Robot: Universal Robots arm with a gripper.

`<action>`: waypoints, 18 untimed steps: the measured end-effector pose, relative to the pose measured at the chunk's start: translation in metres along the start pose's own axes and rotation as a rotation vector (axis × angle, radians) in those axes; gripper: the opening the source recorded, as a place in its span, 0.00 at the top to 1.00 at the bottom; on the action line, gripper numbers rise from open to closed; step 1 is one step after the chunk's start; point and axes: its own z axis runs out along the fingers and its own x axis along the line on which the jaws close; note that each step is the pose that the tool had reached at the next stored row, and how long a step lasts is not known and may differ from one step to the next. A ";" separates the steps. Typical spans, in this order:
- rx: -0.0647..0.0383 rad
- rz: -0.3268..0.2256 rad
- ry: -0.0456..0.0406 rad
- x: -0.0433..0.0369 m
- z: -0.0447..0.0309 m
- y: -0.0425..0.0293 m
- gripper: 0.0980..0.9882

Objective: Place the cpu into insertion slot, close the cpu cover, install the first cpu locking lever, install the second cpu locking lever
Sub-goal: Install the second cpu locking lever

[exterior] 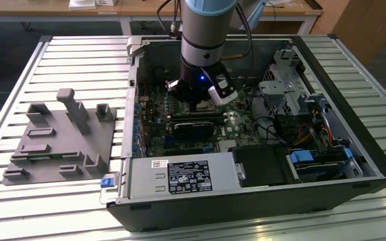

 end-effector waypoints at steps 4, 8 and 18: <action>0.000 0.000 0.0002 -0.0002 0.0071 -0.0010 0.99; -0.005 0.000 0.0000 -0.0003 0.0133 -0.0018 0.99; -0.036 -0.001 -0.0009 0.0022 0.0132 -0.0112 0.99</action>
